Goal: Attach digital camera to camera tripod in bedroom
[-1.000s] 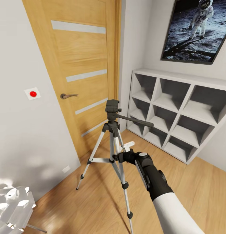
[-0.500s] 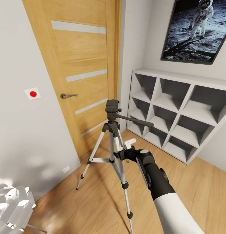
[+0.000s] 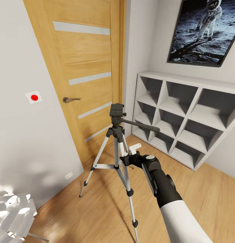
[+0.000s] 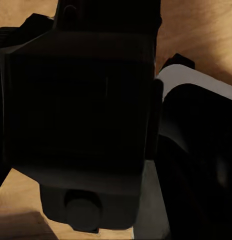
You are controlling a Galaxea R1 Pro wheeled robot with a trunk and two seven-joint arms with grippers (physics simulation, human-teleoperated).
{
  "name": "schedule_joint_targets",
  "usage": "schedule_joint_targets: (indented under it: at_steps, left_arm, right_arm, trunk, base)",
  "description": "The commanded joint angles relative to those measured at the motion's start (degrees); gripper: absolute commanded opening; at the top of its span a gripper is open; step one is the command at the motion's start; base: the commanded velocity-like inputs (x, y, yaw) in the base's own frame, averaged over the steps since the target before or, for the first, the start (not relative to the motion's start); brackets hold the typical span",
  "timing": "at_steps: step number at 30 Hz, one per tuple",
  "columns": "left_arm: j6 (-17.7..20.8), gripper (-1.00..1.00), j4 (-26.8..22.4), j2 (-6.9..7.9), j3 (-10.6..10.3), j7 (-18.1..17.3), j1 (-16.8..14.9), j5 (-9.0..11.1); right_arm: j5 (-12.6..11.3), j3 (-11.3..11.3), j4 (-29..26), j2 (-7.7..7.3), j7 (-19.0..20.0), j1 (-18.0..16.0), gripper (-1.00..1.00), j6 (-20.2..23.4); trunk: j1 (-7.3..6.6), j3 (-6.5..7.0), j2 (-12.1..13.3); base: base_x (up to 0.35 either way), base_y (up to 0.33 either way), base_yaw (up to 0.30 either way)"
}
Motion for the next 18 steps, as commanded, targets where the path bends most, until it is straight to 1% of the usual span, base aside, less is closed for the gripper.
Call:
schedule_joint_targets:
  at_steps: [1, 2, 3, 14, 18]
  left_arm:
    - [0.6, -1.0, -0.5, 0.08, -0.1, 0.7, 0.0, 0.2]
    - [1.0, -1.0, -0.8, 0.07, 0.2, 1.1, 0.0, 0.0]
    - [50.7, -1.0, -62.6, 0.08, 1.1, 2.8, -0.1, -5.9]
    - [50.8, -1.0, -62.2, 0.12, 1.2, 2.9, -0.1, -6.2]
    - [50.8, -1.0, -62.7, 0.22, 1.3, 3.1, -0.1, -6.3]
  right_arm:
    - [0.7, 0.0, 0.0, 0.04, 0.4, 0.0, -1.0, 0.2]
    - [0.5, 0.0, 0.1, 0.05, 0.4, 0.0, -1.0, 0.2]
    - [0.7, 0.0, 0.2, 0.06, 0.4, 0.0, -1.0, 0.1]
    - [0.6, 0.0, 0.7, 0.08, 0.4, 0.0, -1.0, 0.0]
    - [0.6, -0.1, 1.5, 0.04, 0.4, 0.0, -1.0, -1.0]
  trunk:
    - [0.03, -0.11, -0.1]
    - [0.03, -0.11, -0.1]
    - [0.03, -0.11, -0.1]
    - [0.03, -0.11, -0.1]
    - [0.03, -0.11, -0.1]
  base:
    - [0.0, 0.0, 0.0]
    - [0.0, 0.0, 0.0]
    - [0.0, 0.0, 0.0]
    - [0.0, 0.0, 0.0]
    - [0.0, 0.0, 0.0]
